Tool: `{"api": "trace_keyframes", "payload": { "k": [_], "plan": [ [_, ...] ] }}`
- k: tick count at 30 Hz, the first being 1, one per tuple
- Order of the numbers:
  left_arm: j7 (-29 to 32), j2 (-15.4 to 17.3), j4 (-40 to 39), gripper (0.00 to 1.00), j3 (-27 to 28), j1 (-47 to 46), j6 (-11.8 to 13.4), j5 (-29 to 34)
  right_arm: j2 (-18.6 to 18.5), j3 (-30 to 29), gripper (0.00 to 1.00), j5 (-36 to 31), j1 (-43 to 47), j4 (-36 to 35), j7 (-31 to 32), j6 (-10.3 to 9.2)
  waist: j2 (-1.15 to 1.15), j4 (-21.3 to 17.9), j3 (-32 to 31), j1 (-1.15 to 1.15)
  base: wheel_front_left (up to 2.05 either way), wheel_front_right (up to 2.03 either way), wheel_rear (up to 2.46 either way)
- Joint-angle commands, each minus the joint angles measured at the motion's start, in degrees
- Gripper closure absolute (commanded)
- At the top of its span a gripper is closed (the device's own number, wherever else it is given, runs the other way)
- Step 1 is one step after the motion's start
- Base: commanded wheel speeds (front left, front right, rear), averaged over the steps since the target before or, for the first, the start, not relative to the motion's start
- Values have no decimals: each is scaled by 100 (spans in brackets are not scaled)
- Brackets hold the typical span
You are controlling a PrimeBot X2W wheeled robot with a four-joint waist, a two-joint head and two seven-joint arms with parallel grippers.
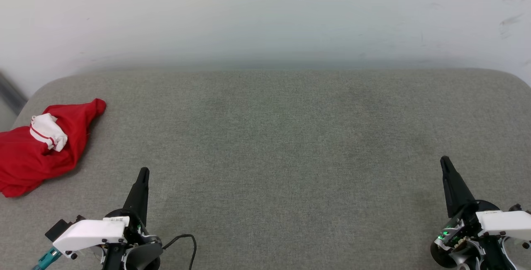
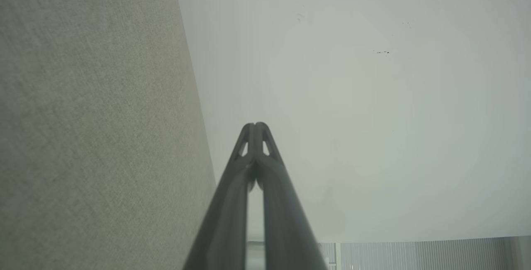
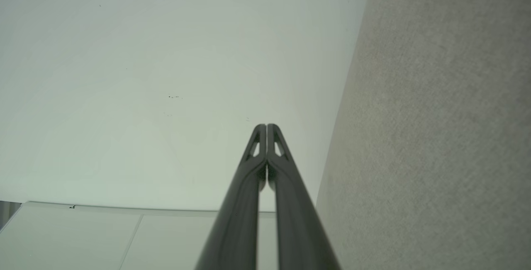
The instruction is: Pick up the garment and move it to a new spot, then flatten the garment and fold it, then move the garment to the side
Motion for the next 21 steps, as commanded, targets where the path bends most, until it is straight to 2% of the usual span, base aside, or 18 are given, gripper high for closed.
{"api": "trace_keyframes", "payload": {
  "k": [1,21],
  "plan": [
    [15,-7,5,100,21,-44,-29,18,19,-7,100,-34,-72,6,11,-2,0,0,0,0,0,0,0],
    [15,-8,5,100,20,-44,-29,17,19,-5,100,-34,-72,6,11,-2,0,0,0,0,0,0,0]
  ]
}}
